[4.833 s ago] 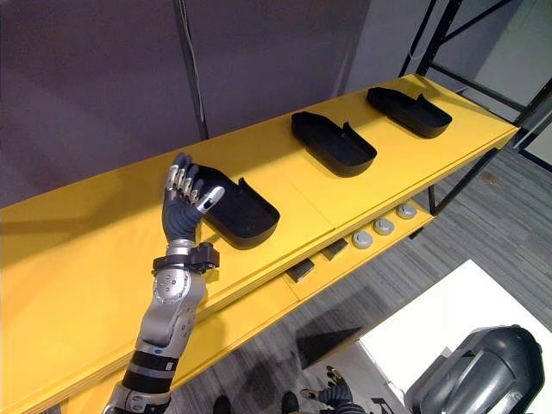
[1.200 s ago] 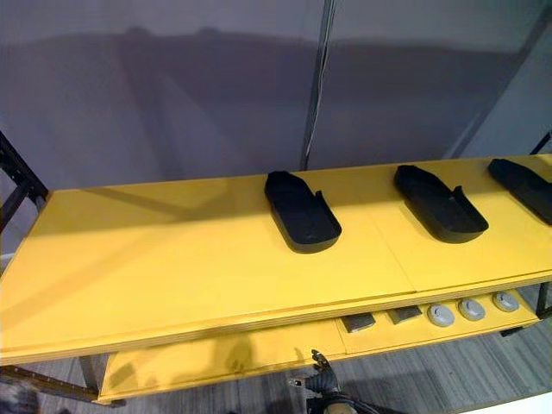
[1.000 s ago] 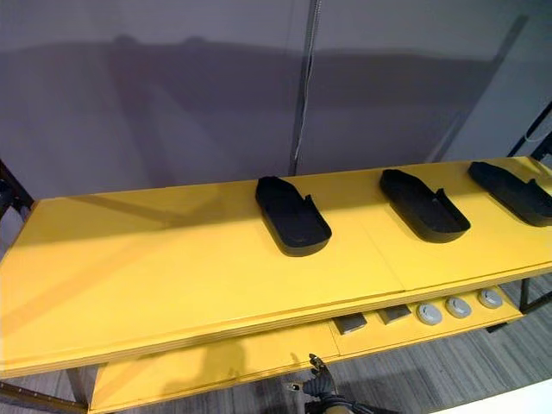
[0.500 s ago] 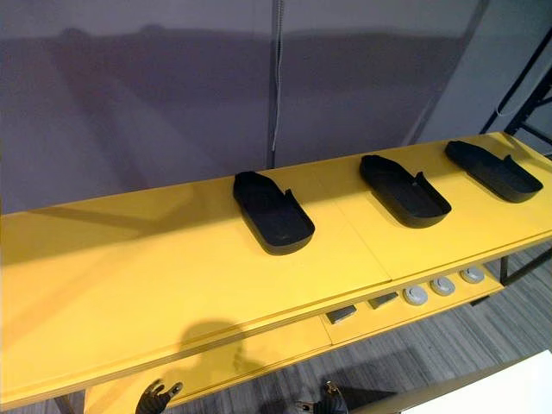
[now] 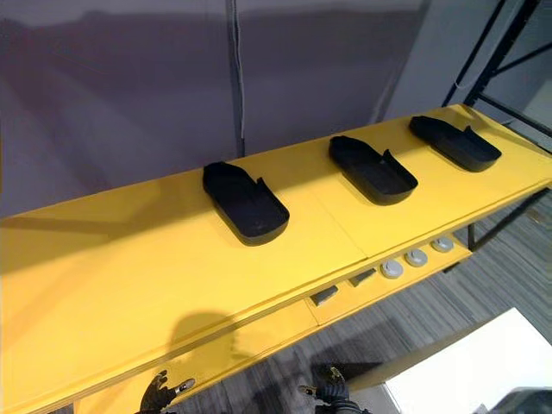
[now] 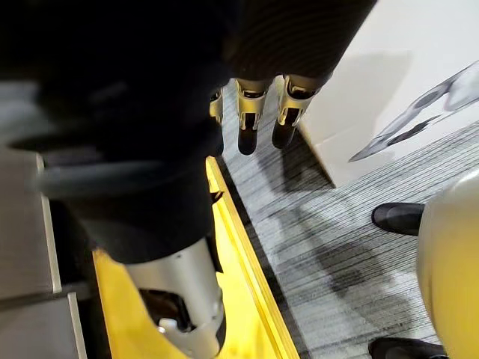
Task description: Walk over and take plastic housings, then place them on the shelf
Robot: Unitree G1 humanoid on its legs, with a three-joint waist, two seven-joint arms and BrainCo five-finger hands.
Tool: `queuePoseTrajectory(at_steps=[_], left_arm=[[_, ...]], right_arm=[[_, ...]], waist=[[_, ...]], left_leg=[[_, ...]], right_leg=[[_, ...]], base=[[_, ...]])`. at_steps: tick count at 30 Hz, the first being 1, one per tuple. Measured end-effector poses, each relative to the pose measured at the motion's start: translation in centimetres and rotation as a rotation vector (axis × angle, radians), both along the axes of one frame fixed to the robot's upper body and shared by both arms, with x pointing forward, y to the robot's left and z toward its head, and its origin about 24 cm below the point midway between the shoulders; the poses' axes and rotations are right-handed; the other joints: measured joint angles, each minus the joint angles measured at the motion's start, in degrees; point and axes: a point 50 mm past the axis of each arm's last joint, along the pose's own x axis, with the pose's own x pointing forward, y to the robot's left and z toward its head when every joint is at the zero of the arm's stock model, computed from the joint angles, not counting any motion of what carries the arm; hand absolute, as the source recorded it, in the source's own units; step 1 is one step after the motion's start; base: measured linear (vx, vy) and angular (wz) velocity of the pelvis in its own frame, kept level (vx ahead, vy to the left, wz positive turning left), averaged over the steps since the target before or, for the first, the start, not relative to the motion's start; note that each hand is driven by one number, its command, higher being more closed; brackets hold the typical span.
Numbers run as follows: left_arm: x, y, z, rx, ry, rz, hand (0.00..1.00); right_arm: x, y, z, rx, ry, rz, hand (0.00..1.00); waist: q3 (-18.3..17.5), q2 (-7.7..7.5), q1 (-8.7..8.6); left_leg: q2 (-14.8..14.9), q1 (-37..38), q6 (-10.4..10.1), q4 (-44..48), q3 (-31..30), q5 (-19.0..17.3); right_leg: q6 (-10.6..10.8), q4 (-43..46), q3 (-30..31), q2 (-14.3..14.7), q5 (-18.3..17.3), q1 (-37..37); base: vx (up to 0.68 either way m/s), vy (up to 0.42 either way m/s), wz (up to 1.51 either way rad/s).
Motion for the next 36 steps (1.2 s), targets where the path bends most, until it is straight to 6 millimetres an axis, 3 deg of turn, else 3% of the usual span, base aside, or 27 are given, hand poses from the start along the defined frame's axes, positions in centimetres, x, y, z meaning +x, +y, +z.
queuePoseTrajectory(at_steps=[5, 7, 10, 11, 12, 15, 18, 19, 20, 21, 24, 25, 27, 29, 32, 33, 34, 36], left_arm=[[1.0, -0.1, 0.3, -0.006, -0.026, 0.01, 0.0], [2.7, -0.3, 0.8, -0.007, -0.072, 0.006, 0.0], [4.3, -0.5, 1.4, -0.006, -0.12, -0.006, 0.0], [4.9, -0.8, 1.7, -0.013, -0.139, -0.011, 0.0], [5.4, -0.9, 1.9, -0.006, -0.148, -0.024, 0.0], [5.5, -1.0, 1.9, -0.003, -0.148, -0.031, 0.0], [5.3, -0.6, 1.9, 0.01, -0.14, -0.031, 0.0], [5.3, -0.5, 1.9, 0.014, -0.14, -0.032, 0.0], [5.3, -0.8, 1.7, 0.004, -0.127, -0.034, 0.0], [5.1, -1.6, 1.6, -0.015, -0.122, -0.046, 0.0], [5.0, -1.6, 1.6, -0.014, -0.127, -0.044, 0.0], [4.8, -1.5, 1.6, -0.013, -0.123, -0.04, 0.0], [4.3, -1.3, 1.3, -0.014, -0.106, -0.034, 0.0], [4.1, -1.2, 1.1, -0.012, -0.093, -0.039, 0.0], [3.5, -0.9, 0.8, -0.005, -0.069, -0.037, 0.0], [3.4, -1.0, 0.7, -0.009, -0.058, -0.039, 0.0], [3.3, -1.2, 0.6, -0.015, -0.052, -0.041, 0.0], [3.2, -1.5, 0.5, -0.027, -0.049, -0.036, 0.0]], right_arm=[[1.9, -1.1, 0.9, -0.036, -0.05, 0.012, 0.0], [3.7, -1.2, 1.8, -0.046, -0.112, 0.003, 0.0], [5.0, -1.1, 2.7, -0.052, -0.166, 0.01, 0.0], [5.3, -1.2, 3.0, -0.061, -0.179, 0.017, 0.0], [5.2, -1.2, 3.0, -0.067, -0.176, 0.021, 0.0], [3.4, -1.2, 2.0, -0.061, -0.123, 0.012, 0.0], [3.2, -1.4, 1.6, -0.065, -0.09, 0.018, 0.0], [3.8, -1.2, 1.7, -0.072, -0.095, 0.039, 0.0], [4.7, -1.6, 2.2, -0.099, -0.111, 0.076, 0.0], [4.5, -2.0, 2.1, -0.116, -0.101, 0.078, 0.0], [4.1, -2.3, 1.9, -0.126, -0.082, 0.074, 0.0], [4.6, -2.0, 2.1, -0.12, -0.096, 0.078, 0.0], [4.7, -1.7, 2.1, -0.114, -0.099, 0.08, 0.0], [3.8, -1.7, 1.6, -0.116, -0.075, 0.082, 0.0], [3.3, -1.5, 1.4, -0.114, -0.061, 0.092, 0.0], [3.2, -1.6, 1.4, -0.116, -0.059, 0.09, 0.0], [3.2, -1.6, 1.3, -0.116, -0.058, 0.087, 0.0], [2.5, -2.2, 1.2, -0.13, -0.041, 0.068, 0.0]], waist=[[2.5, 1.0, 0.21], [4.6, 0.96, 0.33], [5.7, 0.73, 0.4], [5.9, 0.99, 0.35], [6.2, 1.1, 0.33], [6.0, 1.05, 0.38], [3.7, 0.07, 1.43], [3.1, -0.67, 2.25], [2.5, 0.67, 1.98], [1.8, 1.09, 1.6], [0.6, 0.89, 1.82], [0.6, 0.21, 2.52], [0.7, 0.06, 2.03], [0.8, 0.28, 1.63], [1.2, 0.86, 1.76], [2.1, 1.03, 1.69], [2.5, 1.1, 1.66], [3.1, 1.25, 1.6]], left_leg=[[1.5, -3.9, 0.6, 9.6, 1.3, -5.6], [2.4, -5.9, 1.4, 11.9, 5.7, -6.4], [2.9, -9.2, 2.7, 14.5, 10.1, -7.2], [3.3, -10.4, 3.6, 14.3, 11.9, -6.7], [3.1, -10.7, 4.3, 13.8, 13.0, -6.0], [2.8, -8.9, 4.9, 11.7, 15.2, -4.3], [2.9, -9.6, 4.5, 8.8, 20.6, -1.9], [3.1, -10.2, 4.2, 8.8, 23.5, -1.6], [4.0, -11.3, 3.6, 8.5, 24.6, -0.9], [4.2, -10.7, 2.9, 6.6, 23.3, 0.2], [7.2, -8.3, 2.0, 5.0, 26.9, 1.6], [8.1, -7.2, 1.8, 4.9, 30.8, 1.7], [8.4, -4.2, 1.5, 4.7, 34.1, 1.8], [9.8, -2.9, 0.8, 6.7, 34.0, 1.6], [15.8, -4.2, -0.5, 15.6, 32.6, 0.6], [16.8, -5.5, -1.4, 18.5, 28.3, -0.7], [16.5, -5.8, -2.5, 19.1, 24.9, -1.6], [12.7, -6.5, -5.0, 18.5, 11.3, -3.2]], right_leg=[[0.9, 0.8, 8.1, 1.6, 2.4, -3.2], [1.8, 0.8, 13.0, 2.1, 5.4, -6.4], [2.8, 0.3, 15.3, 2.1, 9.1, -10.4], [3.1, 0.8, 13.5, 1.9, 9.4, -11.9], [2.1, 10.6, 8.5, 1.4, 3.7, -14.7], [1.6, 28.3, 1.9, 0.9, -7.3, -13.0], [1.9, 24.1, -6.4, -2.0, -12.1, -7.5], [1.7, 17.4, -8.2, -2.9, -12.3, -6.3], [-0.9, 11.2, -7.4, -0.7, -9.6, -6.2], [-1.8, 6.8, -5.5, 1.3, -6.6, -4.7], [-2.5, 4.5, -4.5, 2.9, -3.2, -5.6], [-5.3, 7.8, -14.2, 0.2, -5.3, -7.6], [-4.5, 12.5, -24.6, -3.7, -6.4, -7.5], [-5.0, 11.3, -22.2, -1.8, -6.0, -5.9], [-6.2, 8.0, -17.1, 2.5, -4.5, -4.8], [-6.9, 7.8, -15.2, 3.6, -4.1, -4.9], [-7.1, 7.8, -14.1, 4.0, -4.0, -4.9], [-7.3, 7.8, -10.6, 5.1, -3.7, -5.0]], base=[[-0.02, 0.058, -0.82], [-0.12, 0.13, -1.01], [-0.23, 0.143, -0.85], [-0.22, 0.092, -0.54], [-0.17, 0.054, -0.46], [-0.12, 0.016, -0.29], [-0.08, -0.035, -0.9], [-0.09, -0.077, -1.61], [-0.13, -0.093, -1.46], [-0.11, -0.094, -1.34], [-0.08, -0.1, -1.08], [-0.11, -0.134, -1.45], [-0.07, -0.101, -1.04], [-0.05, -0.122, -0.71], [-0.06, -0.216, -0.97], [-0.04, -0.116, -0.76], [-0.06, -0.143, -0.99], [-0.05, -0.052, -0.88]])
